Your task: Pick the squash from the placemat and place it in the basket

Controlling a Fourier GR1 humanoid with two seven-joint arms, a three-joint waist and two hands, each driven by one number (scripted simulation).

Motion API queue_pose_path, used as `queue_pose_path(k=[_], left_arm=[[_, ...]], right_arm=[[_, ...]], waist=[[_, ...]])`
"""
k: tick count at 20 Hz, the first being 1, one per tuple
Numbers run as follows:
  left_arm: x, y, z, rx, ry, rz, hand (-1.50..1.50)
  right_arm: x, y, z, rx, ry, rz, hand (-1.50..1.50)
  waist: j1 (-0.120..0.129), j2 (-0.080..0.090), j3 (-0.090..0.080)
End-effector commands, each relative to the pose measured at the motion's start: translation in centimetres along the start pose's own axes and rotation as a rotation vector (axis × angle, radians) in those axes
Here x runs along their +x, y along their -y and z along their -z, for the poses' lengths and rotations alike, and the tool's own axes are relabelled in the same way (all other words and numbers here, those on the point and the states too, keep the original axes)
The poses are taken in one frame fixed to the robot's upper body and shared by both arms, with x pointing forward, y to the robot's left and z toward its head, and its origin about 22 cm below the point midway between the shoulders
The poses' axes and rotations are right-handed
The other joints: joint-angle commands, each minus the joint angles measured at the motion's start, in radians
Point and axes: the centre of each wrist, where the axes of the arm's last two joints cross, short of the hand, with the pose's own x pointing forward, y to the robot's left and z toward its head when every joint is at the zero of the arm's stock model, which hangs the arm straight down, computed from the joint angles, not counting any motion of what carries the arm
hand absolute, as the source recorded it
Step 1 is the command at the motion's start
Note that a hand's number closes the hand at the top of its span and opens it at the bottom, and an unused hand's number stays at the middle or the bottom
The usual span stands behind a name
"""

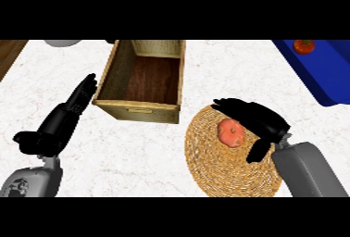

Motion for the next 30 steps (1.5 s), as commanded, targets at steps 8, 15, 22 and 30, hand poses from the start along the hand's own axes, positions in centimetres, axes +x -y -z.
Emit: queue_pose_path(k=[8, 15, 22, 30], left_arm=[[0.2, -0.8, 0.0, -0.003, -0.002, 0.015, 0.00], [1.3, 0.7, 0.7, 0.016, 0.004, 0.009, 0.00], [0.6, 0.7, -0.7, -0.003, -0.005, 0.011, 0.00], [-0.4, 0.2, 0.7, -0.011, -0.006, 0.004, 0.00]], right_arm=[[-1.8, -2.4, 1.2, 0.068, -0.025, 0.001, -1.50], [-1.7, -4.1, 1.0, 0.179, 0.011, -0.035, 1.50], [-2.2, -3.9, 1.7, 0.152, 0.024, -0.113, 1.50], [9.5, -5.8, 6.3, 0.039, -0.036, -0.159, 1.50]], waist=[[-0.002, 0.000, 0.000], [-0.005, -0.001, 0.000], [0.000, -0.001, 0.000], [0.006, -0.011, -0.002]])
